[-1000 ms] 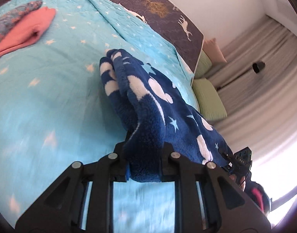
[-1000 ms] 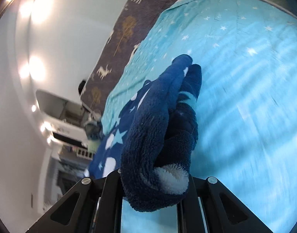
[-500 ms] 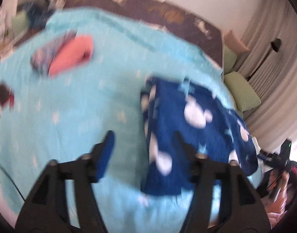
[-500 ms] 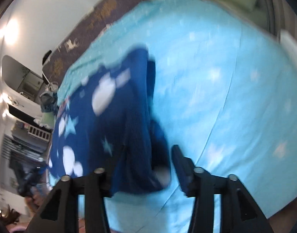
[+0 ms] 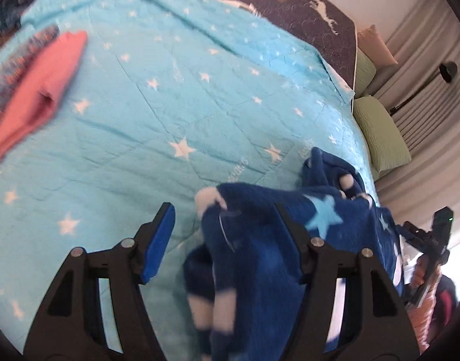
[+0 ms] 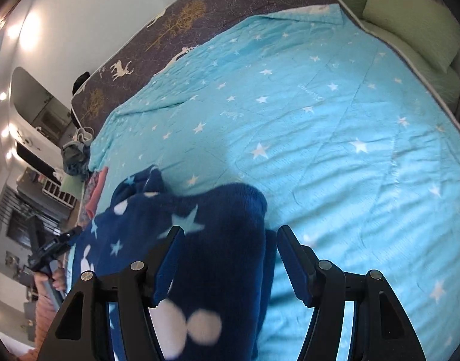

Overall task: Fold small clothes
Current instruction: 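Lower the bundle onto the quilt and open both tools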

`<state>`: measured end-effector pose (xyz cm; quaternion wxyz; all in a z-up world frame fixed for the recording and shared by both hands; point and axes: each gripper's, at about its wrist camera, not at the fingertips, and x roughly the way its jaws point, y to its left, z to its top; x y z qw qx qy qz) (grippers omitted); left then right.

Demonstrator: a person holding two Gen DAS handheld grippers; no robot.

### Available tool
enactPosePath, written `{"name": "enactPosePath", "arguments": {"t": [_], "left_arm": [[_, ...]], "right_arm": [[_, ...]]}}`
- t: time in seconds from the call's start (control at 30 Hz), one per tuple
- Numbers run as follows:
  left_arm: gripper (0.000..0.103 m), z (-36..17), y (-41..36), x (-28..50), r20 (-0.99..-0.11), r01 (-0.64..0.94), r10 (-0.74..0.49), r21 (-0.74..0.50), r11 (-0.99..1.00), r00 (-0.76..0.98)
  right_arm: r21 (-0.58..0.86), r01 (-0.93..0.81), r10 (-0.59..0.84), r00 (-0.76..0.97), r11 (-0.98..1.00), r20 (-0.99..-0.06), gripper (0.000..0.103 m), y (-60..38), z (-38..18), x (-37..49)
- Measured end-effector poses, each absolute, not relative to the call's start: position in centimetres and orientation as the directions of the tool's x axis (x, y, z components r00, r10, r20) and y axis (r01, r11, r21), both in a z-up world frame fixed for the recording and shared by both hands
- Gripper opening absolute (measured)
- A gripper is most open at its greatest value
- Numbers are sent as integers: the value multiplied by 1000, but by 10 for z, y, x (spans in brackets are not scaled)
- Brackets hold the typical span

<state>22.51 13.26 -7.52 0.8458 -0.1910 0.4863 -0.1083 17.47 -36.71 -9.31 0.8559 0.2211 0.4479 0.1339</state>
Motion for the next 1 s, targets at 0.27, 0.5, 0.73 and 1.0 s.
{"name": "enactPosePath", "arguments": {"t": [0.27, 0.5, 0.73, 1.0], "left_arm": [[19, -75, 131, 221, -713, 66, -437, -484, 873, 549], [21, -23, 140, 169, -510, 173, -404, -441, 881, 760], [23, -87, 127, 210, -723, 78, -318, -346, 935, 613], [23, -63, 129, 201, -693, 85, -273, -294, 952, 667]], "right_arm": [[528, -37, 462, 541, 848, -703, 18, -360, -113, 214], [581, -105, 469, 710, 807, -524, 9, -371, -77, 171], [432, 12, 335, 610, 902, -718, 17, -360, -116, 197], [396, 32, 275, 668, 918, -692, 28, -369, -95, 184]]}}
